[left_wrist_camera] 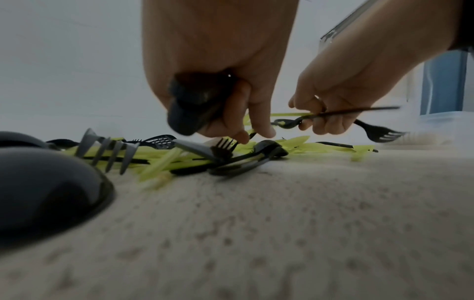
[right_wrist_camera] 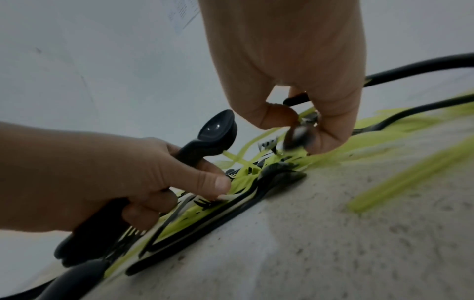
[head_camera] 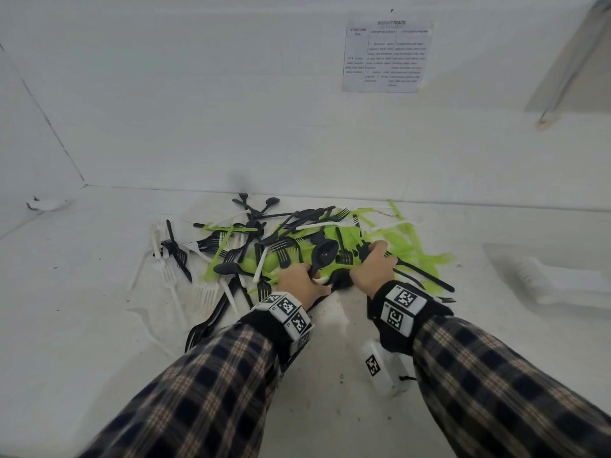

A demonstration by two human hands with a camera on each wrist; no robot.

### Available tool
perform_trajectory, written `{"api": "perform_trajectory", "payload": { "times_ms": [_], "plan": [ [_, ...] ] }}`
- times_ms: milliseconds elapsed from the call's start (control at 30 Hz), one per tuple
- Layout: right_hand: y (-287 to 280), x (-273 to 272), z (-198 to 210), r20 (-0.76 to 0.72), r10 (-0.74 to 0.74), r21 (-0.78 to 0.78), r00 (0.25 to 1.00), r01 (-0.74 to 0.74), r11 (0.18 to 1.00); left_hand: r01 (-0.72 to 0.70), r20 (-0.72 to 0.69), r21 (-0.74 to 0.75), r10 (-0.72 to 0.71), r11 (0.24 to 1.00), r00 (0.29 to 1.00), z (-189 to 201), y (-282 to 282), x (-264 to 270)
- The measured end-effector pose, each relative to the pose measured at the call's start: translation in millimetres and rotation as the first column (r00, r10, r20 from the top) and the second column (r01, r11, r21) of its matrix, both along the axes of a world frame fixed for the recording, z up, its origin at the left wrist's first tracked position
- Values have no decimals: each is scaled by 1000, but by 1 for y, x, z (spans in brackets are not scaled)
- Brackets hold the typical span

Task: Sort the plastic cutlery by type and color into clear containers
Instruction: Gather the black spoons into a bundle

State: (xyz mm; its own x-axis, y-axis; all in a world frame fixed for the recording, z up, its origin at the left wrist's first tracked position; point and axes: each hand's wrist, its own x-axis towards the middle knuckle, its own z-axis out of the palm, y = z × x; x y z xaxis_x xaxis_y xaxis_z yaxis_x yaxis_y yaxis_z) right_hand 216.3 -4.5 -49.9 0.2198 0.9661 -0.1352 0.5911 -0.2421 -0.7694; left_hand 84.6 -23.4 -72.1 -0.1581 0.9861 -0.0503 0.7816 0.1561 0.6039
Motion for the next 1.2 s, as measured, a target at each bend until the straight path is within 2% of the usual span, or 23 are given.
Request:
{"api": "perform_trajectory", "payload": {
  "times_ms": [133, 233, 300, 400, 533, 667, 767, 867, 1000, 1200],
  "plan": [
    [1, 4, 1, 112, 149, -23, 983, -147, 989, 66, 2, -57, -66, 996, 998, 0, 3, 2],
    [1, 2, 0, 115, 219, -24, 969, -218, 976, 92, -21, -91, -95, 992, 995, 0, 5, 2],
    [0, -1, -1, 107, 244, -1, 964, -246, 969, 120, -85, -131, -131, 984, 988, 0, 6, 2],
    [-2, -6, -4, 93, 229, 37, 969, -234, 972, 144, -170, -166, -172, 976, 970, -1, 8, 1],
    [-6, -13, -8, 77, 197, 18, 977, -199, 980, 127, -198, -231, -175, 965, 965, -2, 6, 3],
    [-6, -20, -11, 179, 177, -44, 968, -172, 984, 121, -219, -262, -182, 957, 959, -1, 3, 5],
    [-3, -23, -9, 218, 217, -28, 951, -217, 976, 137, -233, -254, -198, 957, 952, -2, 1, 6],
    [0, -22, -3, 186, 250, 21, 950, -258, 966, 141, -250, -234, -200, 962, 947, 1, -1, 3],
    [0, -18, 7, 111, 228, 102, 967, -239, 966, 127, -249, -225, -183, 966, 951, 9, -4, -4],
    [6, -11, 16, 41, 188, 68, 981, -191, 979, 139, -382, -282, -244, 949, 891, 25, -13, -16]
  ]
}}
